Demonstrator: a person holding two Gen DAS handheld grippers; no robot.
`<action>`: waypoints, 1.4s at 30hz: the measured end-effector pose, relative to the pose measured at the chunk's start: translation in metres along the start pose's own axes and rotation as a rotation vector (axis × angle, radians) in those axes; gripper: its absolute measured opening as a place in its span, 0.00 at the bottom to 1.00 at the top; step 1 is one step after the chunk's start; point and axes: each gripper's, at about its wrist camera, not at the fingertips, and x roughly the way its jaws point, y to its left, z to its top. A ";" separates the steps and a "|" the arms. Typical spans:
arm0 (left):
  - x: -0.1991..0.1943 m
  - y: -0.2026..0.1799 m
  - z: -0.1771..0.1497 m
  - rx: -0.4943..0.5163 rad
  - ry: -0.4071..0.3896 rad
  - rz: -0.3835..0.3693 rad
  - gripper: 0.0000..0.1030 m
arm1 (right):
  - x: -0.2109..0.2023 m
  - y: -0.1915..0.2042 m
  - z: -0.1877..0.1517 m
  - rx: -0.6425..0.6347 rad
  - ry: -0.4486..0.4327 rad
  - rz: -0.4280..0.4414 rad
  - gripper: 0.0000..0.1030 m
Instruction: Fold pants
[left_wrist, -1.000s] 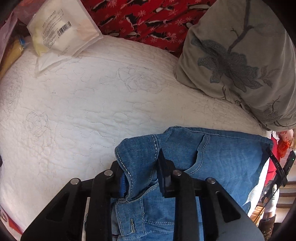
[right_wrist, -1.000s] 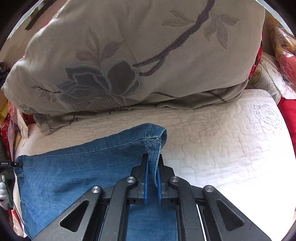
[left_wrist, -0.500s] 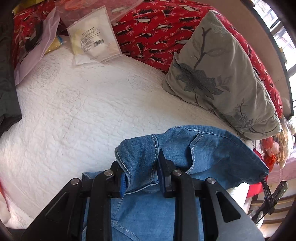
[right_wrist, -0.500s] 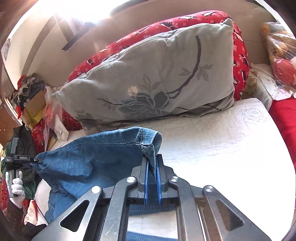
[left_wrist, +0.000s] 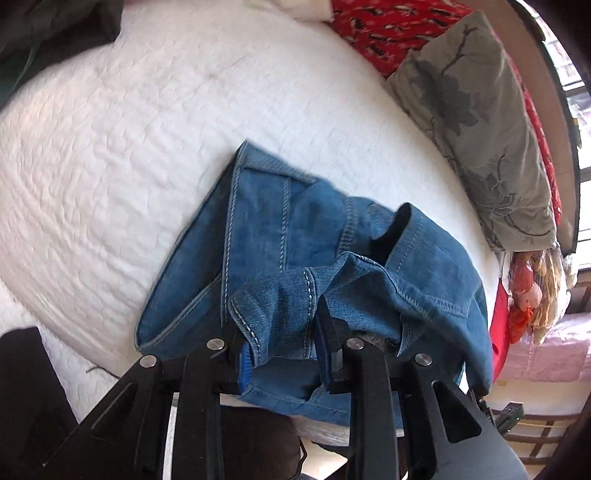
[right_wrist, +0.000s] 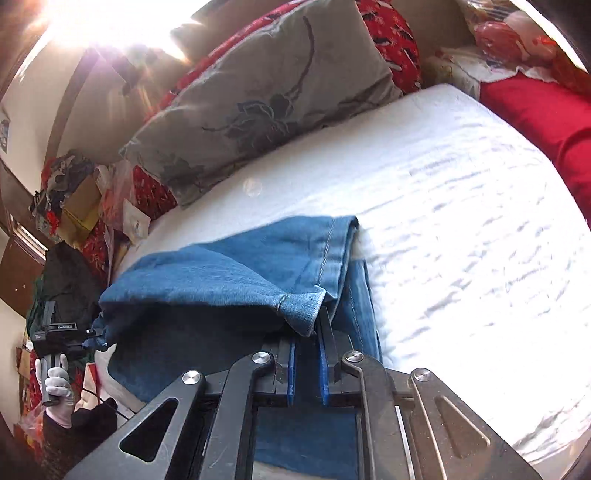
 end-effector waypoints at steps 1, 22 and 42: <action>0.006 0.009 -0.005 -0.023 0.022 -0.010 0.25 | 0.004 -0.003 -0.007 0.000 0.033 -0.029 0.11; -0.042 0.033 -0.072 -0.213 -0.060 -0.300 0.64 | 0.006 -0.028 -0.037 0.489 0.099 0.270 0.62; -0.064 -0.021 -0.009 -0.096 -0.138 -0.148 0.21 | -0.034 -0.004 0.005 0.438 -0.136 0.409 0.04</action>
